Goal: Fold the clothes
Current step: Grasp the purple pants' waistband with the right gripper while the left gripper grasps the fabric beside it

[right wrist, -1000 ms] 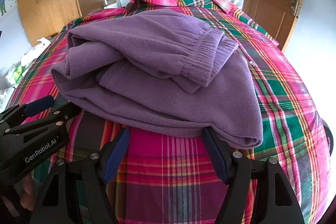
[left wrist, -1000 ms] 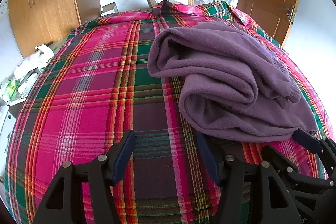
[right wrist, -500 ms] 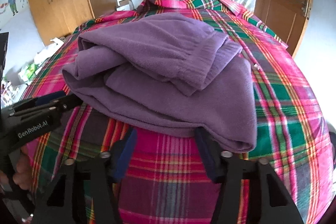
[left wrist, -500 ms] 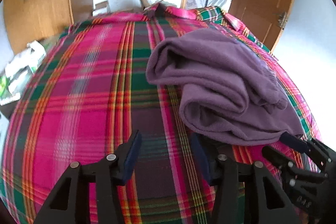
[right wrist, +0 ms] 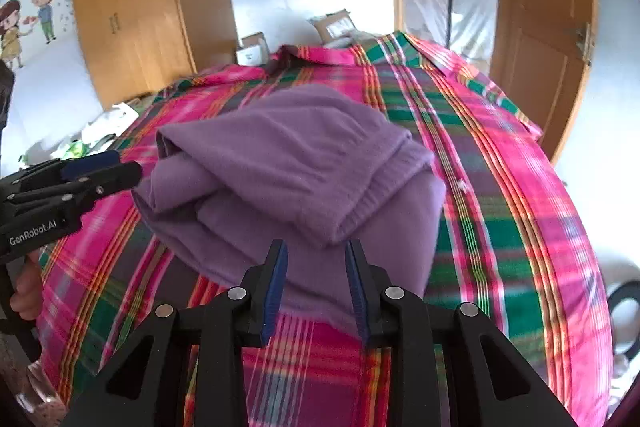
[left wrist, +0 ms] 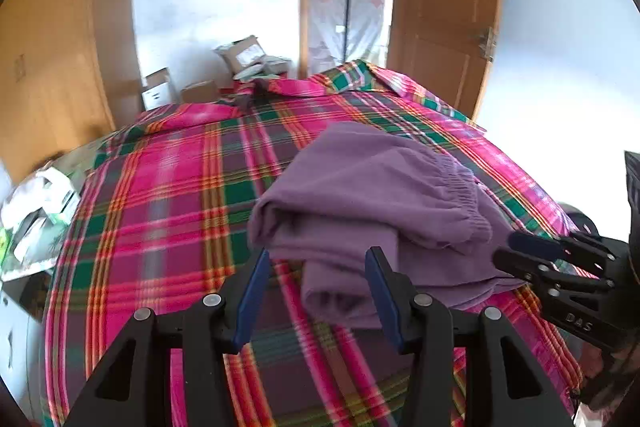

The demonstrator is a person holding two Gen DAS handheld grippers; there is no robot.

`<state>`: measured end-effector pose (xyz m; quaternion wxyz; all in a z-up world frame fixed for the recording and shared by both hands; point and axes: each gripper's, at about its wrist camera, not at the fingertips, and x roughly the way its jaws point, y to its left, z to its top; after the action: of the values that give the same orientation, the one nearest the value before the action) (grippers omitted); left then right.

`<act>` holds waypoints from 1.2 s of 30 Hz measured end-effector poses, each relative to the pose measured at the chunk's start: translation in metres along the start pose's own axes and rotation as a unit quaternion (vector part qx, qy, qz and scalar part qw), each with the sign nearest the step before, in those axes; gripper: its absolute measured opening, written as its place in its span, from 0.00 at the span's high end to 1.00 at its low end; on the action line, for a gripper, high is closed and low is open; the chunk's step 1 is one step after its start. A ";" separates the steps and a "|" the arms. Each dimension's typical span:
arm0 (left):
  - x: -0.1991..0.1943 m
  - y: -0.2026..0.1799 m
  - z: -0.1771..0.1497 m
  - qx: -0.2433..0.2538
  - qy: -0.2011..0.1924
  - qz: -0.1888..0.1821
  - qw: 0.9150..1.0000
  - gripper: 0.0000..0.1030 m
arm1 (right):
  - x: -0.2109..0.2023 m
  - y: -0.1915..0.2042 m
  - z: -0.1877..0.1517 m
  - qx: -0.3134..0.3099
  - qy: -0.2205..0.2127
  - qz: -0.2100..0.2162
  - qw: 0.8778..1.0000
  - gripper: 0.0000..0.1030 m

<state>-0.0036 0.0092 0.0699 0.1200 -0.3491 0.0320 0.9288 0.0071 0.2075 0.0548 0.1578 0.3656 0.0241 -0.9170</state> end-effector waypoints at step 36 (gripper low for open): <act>0.043 -0.042 0.041 0.124 -0.014 -0.053 0.991 0.51 | -0.001 -0.034 0.052 0.033 -0.060 0.103 0.992 0.93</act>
<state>-0.0509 0.0641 0.0739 0.2117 -0.3194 0.1266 0.9150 -0.0368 0.2316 0.0915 0.2407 0.3151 -0.0532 -0.9165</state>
